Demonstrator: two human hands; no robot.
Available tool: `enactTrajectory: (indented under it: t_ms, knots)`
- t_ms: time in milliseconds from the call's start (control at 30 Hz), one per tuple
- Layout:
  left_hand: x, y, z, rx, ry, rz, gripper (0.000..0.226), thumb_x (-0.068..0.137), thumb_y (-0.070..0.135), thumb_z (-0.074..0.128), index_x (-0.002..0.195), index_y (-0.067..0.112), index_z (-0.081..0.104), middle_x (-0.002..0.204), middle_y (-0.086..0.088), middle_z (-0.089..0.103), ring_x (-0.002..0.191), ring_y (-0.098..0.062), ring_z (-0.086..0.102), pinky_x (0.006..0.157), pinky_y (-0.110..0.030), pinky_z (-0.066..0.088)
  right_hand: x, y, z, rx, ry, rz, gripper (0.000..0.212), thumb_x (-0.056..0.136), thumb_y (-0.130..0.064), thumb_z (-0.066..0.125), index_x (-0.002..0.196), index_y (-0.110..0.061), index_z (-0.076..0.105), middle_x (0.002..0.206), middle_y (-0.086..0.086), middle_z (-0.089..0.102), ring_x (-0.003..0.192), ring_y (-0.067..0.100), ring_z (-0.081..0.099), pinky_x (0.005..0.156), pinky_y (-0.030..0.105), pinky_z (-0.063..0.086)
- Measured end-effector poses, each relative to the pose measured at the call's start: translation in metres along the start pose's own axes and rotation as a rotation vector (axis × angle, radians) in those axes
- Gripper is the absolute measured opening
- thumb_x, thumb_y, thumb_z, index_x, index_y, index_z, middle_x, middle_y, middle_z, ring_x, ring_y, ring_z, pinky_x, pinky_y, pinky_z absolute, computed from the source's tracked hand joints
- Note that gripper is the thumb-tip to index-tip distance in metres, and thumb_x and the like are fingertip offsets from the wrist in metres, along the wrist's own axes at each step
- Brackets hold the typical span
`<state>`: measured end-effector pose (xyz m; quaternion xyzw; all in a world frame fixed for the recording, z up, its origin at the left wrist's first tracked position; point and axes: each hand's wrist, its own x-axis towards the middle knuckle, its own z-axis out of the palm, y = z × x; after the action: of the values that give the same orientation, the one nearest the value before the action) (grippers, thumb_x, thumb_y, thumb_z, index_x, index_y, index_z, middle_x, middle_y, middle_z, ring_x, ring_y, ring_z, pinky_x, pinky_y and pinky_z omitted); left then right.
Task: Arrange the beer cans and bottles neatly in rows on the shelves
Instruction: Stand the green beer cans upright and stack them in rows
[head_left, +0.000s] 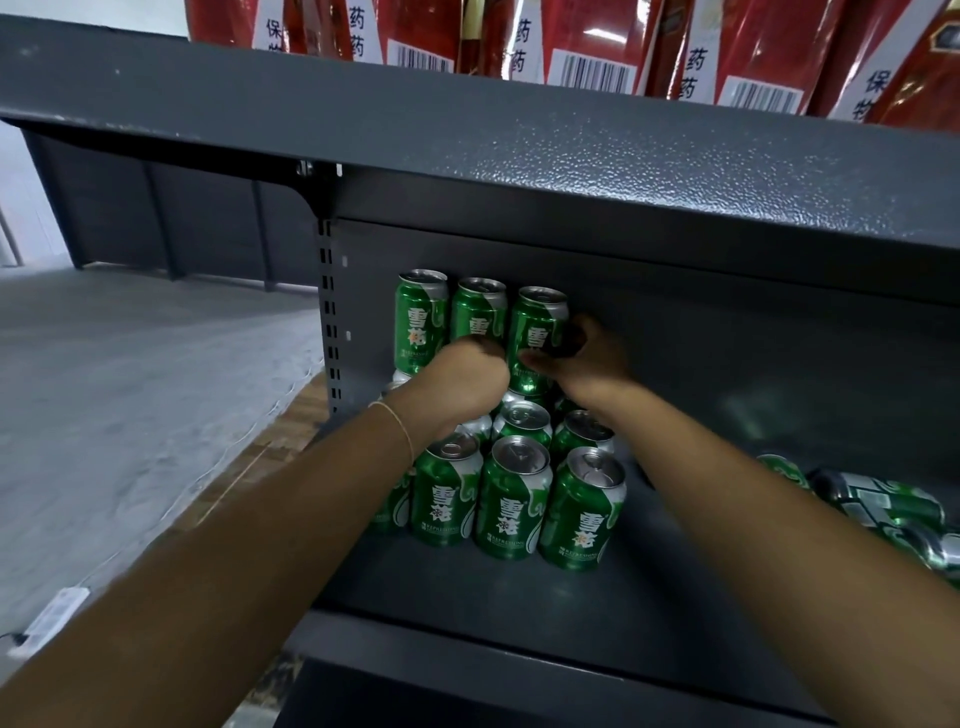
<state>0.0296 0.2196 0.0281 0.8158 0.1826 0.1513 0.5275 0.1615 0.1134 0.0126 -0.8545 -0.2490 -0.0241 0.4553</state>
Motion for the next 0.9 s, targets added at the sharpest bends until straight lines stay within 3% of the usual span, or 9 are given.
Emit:
enactTrajectory:
  t_ms: [100, 233, 367, 467, 533, 600, 700, 800, 900]
  knots:
    - [-0.001, 0.001, 0.004, -0.049, -0.043, -0.009, 0.019, 0.060, 0.014, 0.040, 0.076, 0.020, 0.048, 0.094, -0.012, 0.054, 0.090, -0.024, 0.053, 0.084, -0.046, 0.047, -0.005, 0.004, -0.010, 0.066, -0.007, -0.011, 0.086, 0.075, -0.040, 0.085, 0.145, -0.013, 0.041, 0.131, 0.002, 0.058, 0.120, 0.021, 0.056, 0.098, 0.036, 0.050]
    - [-0.008, 0.015, 0.022, -0.030, -0.004, 0.052, 0.018, 0.082, -0.001, 0.044, 0.081, 0.015, 0.053, 0.094, -0.017, 0.055, 0.085, -0.023, 0.052, 0.075, -0.037, 0.046, -0.010, 0.013, -0.030, 0.263, 0.107, 0.013, 0.052, 0.086, -0.023, 0.077, 0.130, -0.008, 0.054, 0.110, 0.005, 0.061, 0.099, 0.015, 0.059, 0.075, 0.014, 0.049]
    - [-0.014, 0.031, 0.049, -0.023, 0.013, 0.149, 0.023, 0.071, 0.015, 0.050, 0.089, 0.022, 0.063, 0.106, -0.012, 0.067, 0.093, -0.031, 0.065, 0.081, -0.044, 0.056, -0.016, 0.043, -0.071, 0.281, 0.231, 0.040, 0.018, 0.089, -0.013, 0.072, 0.104, -0.012, 0.063, 0.089, -0.001, 0.062, 0.094, 0.016, 0.058, 0.092, 0.028, 0.052]
    - [-0.014, 0.041, 0.076, -0.075, -0.036, 0.193, 0.046, 0.059, 0.018, 0.041, 0.099, 0.019, 0.063, 0.111, -0.017, 0.065, 0.101, -0.036, 0.064, 0.088, -0.047, 0.054, -0.028, 0.069, -0.105, 0.104, 0.276, 0.090, 0.026, 0.093, -0.017, 0.066, 0.117, -0.007, 0.066, 0.104, 0.004, 0.066, 0.094, 0.011, 0.057, 0.087, 0.020, 0.047]
    - [-0.019, 0.050, 0.096, -0.059, -0.075, 0.209, 0.046, 0.060, 0.018, 0.044, 0.102, 0.020, 0.061, 0.113, -0.019, 0.064, 0.104, -0.037, 0.062, 0.093, -0.048, 0.051, -0.031, 0.086, -0.121, 0.070, 0.296, 0.113, 0.025, 0.093, -0.007, 0.065, 0.116, 0.004, 0.066, 0.114, 0.018, 0.068, 0.101, 0.021, 0.061, 0.089, 0.008, 0.044]
    - [-0.021, 0.055, 0.114, -0.013, -0.112, 0.220, 0.044, 0.063, 0.021, 0.045, 0.103, 0.017, 0.061, 0.112, -0.020, 0.065, 0.107, -0.037, 0.060, 0.095, -0.046, 0.051, -0.034, 0.101, -0.131, -0.057, 0.249, 0.139, 0.024, 0.094, -0.007, 0.063, 0.115, 0.003, 0.068, 0.121, 0.018, 0.067, 0.115, 0.031, 0.060, 0.078, -0.002, 0.035]
    - [-0.026, 0.062, 0.138, -0.015, -0.159, 0.187, 0.029, 0.076, 0.017, 0.049, 0.103, 0.019, 0.058, 0.114, -0.013, 0.063, 0.110, -0.031, 0.058, 0.092, -0.037, 0.049, -0.044, 0.123, -0.141, -0.271, 0.108, 0.146, 0.026, 0.092, -0.010, 0.061, 0.117, -0.005, 0.069, 0.123, 0.010, 0.067, 0.119, 0.028, 0.059, 0.089, 0.011, 0.037]
    - [-0.025, 0.060, 0.158, -0.052, -0.206, 0.173, 0.043, 0.088, -0.003, 0.044, 0.129, 0.007, 0.053, 0.124, -0.007, 0.058, 0.118, -0.021, 0.053, 0.100, -0.030, 0.042, -0.049, 0.145, -0.143, -0.413, -0.038, 0.117, 0.039, 0.088, -0.015, 0.069, 0.126, -0.006, 0.063, 0.125, 0.010, 0.067, 0.120, 0.027, 0.060, 0.103, 0.023, 0.043]
    - [-0.029, 0.061, 0.167, -0.017, -0.208, 0.163, 0.051, 0.089, -0.003, 0.042, 0.139, 0.005, 0.045, 0.136, -0.009, 0.053, 0.125, -0.020, 0.050, 0.100, -0.025, 0.042, -0.050, 0.159, -0.141, -0.612, -0.174, 0.113, 0.060, 0.082, -0.019, 0.071, 0.139, -0.015, 0.054, 0.137, 0.008, 0.060, 0.126, 0.026, 0.056, 0.106, 0.029, 0.044]
